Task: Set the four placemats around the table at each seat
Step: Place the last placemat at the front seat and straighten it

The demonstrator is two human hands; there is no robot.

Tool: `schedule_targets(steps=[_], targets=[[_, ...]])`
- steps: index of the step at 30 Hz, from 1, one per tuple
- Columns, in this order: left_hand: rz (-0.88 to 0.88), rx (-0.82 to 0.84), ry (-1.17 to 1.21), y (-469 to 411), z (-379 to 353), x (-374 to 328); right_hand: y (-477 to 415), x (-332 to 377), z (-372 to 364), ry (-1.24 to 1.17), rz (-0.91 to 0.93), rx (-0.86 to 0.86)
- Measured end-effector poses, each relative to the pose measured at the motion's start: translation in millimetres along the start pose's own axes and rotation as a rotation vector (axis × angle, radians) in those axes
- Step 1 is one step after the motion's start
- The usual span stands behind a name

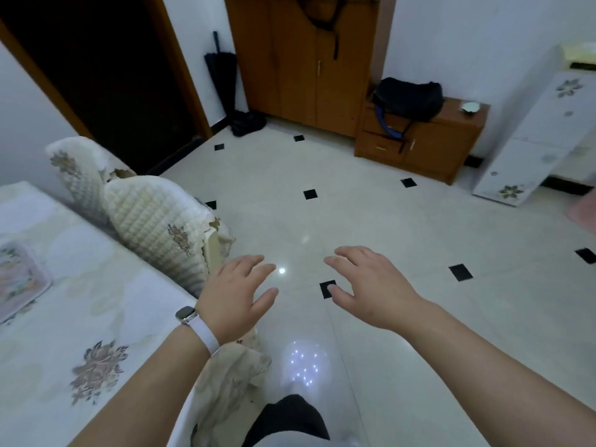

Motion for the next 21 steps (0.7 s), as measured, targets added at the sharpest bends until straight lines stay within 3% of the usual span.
schedule_targets(steps=[10, 21], targets=[[-0.061, -0.138, 0.08, -150, -2, 64, -151, -54, 24, 0.012, 0.013, 0.066], [0.0, -0.087, 0.077, -307, 41, 188, -349, -63, 112, 0.059, 0.081, 0.014]])
Point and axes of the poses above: each hand's wrist, its own y-axis away from the middle knuckle, its own z-axis out of the back of the hand, x = y × z, the point moved 8 cm from there along -y, towards the middle knuckle, and after that the axes turned 13 degrees about x, right-handed, at the moved point
